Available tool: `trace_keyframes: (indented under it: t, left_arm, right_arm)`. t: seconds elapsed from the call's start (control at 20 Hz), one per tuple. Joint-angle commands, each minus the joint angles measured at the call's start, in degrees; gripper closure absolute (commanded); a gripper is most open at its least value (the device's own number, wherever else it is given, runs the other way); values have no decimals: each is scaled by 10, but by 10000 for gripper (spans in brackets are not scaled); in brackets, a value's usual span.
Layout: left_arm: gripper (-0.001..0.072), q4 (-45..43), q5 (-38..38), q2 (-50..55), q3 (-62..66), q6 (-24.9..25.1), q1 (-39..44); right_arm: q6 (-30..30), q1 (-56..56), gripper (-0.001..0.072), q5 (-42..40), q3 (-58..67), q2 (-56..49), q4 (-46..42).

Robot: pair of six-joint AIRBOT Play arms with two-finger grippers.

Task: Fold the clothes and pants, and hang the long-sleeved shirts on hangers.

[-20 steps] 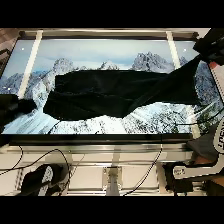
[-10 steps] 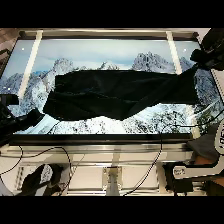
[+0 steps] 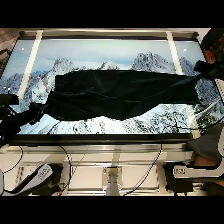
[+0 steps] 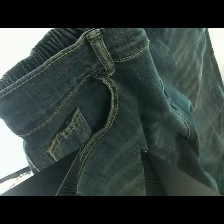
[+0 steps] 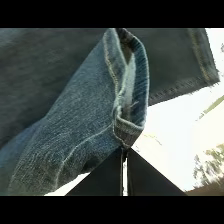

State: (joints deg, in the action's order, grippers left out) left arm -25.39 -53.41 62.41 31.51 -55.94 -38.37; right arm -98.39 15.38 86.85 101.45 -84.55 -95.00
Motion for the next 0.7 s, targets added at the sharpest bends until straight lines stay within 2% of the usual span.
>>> trace_keyframes:
  t: [0.0, 0.1, 0.2, 0.4, 0.5, 0.6, 0.65]
  left_arm:
    - [293, -54, -15, 13, 5, -4, -5]
    - [292, -141, -34, 14, 6, -47, -6]
    - [291, -193, -61, 15, 5, -50, -4]
    - [281, -174, -64, 30, 5, -50, 3]
    - [280, -174, -47, 43, 5, -75, 16]
    - [220, -172, -12, 57, 5, -84, 41]
    - [220, -161, 8, 66, 5, -84, 56]
  right_arm:
    - [17, 45, 701, 10, -7, 19, 20]
    - [21, 63, 701, 12, -7, 20, 53]
    - [21, 63, 701, 11, -8, 20, 73]
    - [36, 59, 700, 12, -7, 20, 82]
    - [36, 59, 700, 12, -7, 20, 83]
    - [38, 59, 701, 12, -7, 20, 87]
    - [43, 59, 700, 12, -7, 20, 94]
